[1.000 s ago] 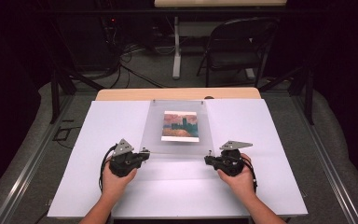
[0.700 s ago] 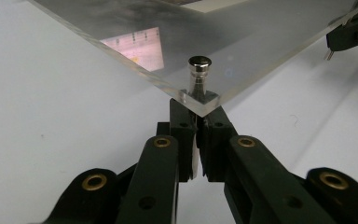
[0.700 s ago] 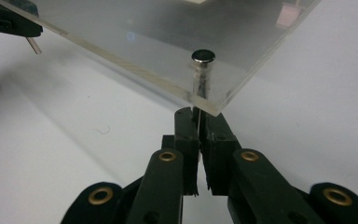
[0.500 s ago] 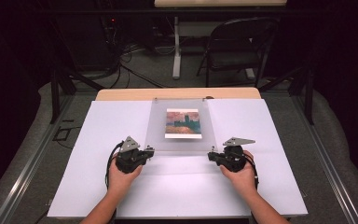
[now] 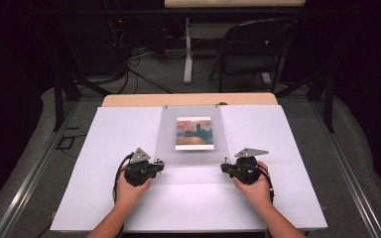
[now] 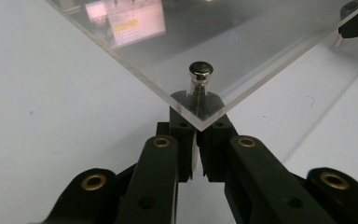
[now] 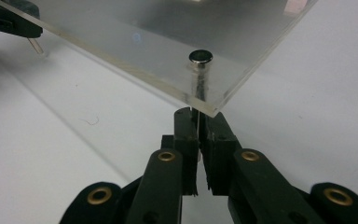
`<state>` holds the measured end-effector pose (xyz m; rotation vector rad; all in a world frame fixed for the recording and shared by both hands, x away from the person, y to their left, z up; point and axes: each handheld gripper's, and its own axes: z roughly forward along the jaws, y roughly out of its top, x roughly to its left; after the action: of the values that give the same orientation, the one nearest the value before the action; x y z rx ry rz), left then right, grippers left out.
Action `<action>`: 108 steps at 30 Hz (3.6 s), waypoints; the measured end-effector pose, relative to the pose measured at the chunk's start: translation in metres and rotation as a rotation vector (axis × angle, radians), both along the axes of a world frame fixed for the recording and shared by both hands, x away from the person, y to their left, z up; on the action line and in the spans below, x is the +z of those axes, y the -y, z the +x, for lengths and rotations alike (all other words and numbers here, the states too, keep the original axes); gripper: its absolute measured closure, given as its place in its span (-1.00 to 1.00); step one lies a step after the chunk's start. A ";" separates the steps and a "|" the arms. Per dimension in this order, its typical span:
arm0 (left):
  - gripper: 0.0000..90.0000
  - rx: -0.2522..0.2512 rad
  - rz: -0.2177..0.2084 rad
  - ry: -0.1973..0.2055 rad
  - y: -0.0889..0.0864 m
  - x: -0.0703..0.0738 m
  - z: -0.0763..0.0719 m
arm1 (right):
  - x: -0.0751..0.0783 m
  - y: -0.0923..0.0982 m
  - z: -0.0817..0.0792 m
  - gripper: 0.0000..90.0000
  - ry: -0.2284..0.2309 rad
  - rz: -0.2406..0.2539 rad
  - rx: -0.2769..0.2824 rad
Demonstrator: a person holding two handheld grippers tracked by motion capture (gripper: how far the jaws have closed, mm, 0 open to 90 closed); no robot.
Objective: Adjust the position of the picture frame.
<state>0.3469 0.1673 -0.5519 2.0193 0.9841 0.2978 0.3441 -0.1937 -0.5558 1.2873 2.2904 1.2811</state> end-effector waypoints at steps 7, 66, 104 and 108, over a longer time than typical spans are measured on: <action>0.88 0.001 0.011 -0.002 0.001 -0.005 -0.001 | -0.004 -0.001 0.000 0.90 0.002 -0.018 0.007; -0.18 0.017 -0.104 0.054 -0.036 0.030 -0.046 | 0.031 0.036 -0.055 -0.13 0.074 -0.003 -0.004; -0.25 0.128 -0.081 0.048 -0.035 0.059 0.070 | 0.057 0.034 0.070 -0.16 0.105 -0.063 -0.033; -0.25 0.147 -0.092 0.043 -0.033 0.057 0.083 | 0.060 0.034 0.080 -0.16 0.108 -0.064 -0.053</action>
<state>0.4296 0.1998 -0.4950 1.8541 1.1017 0.3674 0.4245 -0.2273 -0.4960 1.2186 2.1897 1.2185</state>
